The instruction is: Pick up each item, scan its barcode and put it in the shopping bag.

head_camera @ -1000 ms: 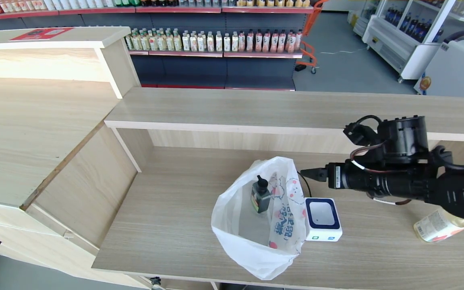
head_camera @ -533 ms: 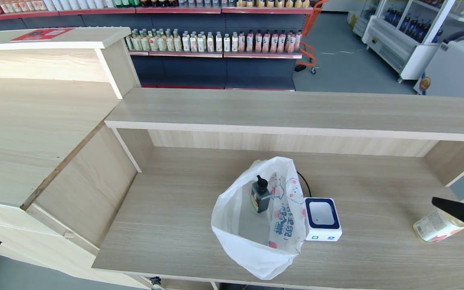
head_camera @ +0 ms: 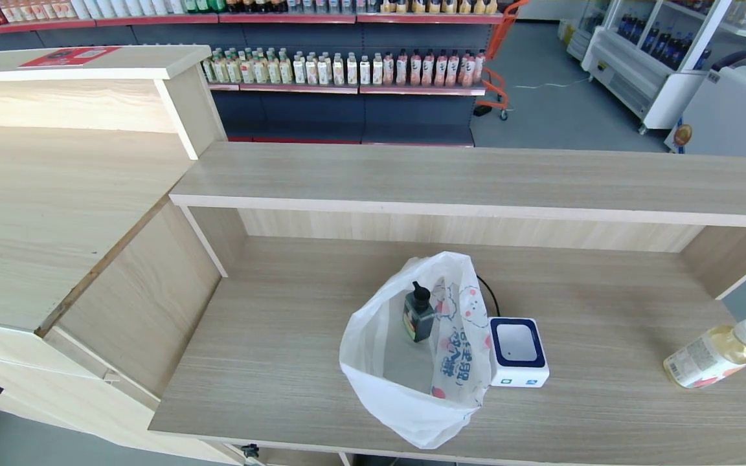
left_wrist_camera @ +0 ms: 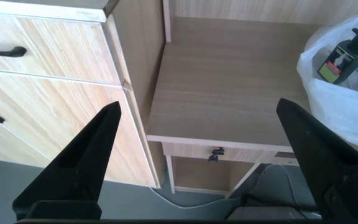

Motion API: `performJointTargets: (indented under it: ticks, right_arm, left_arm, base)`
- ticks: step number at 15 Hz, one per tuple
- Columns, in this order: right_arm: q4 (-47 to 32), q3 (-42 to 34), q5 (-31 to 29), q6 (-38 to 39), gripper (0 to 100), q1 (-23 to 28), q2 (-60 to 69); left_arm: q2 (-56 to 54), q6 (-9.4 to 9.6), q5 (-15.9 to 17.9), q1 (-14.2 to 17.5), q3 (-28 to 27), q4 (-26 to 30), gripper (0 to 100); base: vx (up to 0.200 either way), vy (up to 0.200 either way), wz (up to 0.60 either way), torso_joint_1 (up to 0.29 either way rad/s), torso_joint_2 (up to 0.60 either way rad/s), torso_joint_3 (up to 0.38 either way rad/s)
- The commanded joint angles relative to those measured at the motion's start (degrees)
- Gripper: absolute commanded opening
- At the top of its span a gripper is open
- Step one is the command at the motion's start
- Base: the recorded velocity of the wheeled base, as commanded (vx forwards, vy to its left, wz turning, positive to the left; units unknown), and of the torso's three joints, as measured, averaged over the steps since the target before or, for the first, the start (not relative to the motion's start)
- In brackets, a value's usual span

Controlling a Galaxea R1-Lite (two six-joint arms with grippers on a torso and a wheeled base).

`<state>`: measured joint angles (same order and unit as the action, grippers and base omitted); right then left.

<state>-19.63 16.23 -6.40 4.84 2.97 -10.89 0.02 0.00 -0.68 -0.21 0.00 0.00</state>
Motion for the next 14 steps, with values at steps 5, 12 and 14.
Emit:
performJointTargets:
  ticks: [5,12,14]
  right_arm:
    - [10.93,-11.22,-0.28,-3.35,100,0.28,5.88]
    - [11.01,-11.3,-0.28,-2.55,100,0.37,5.88]
    - [11.01,-11.3,-0.37,-2.55,100,0.28,5.88]
  left_arm:
    - [-0.02,-0.09,-0.02,0.03,0.0,0.0,100]
    - [-0.02,0.26,-0.11,0.03,0.0,0.0,100]
    - [-0.02,0.35,-0.11,0.12,0.0,0.0,100]
  base:
    - [0.0,0.0,0.0,0.0,0.0,0.0]
    - [0.0,-0.2,0.0,0.006,0.0,0.002]
    - [0.0,-0.2,0.0,0.0,0.0,0.002]
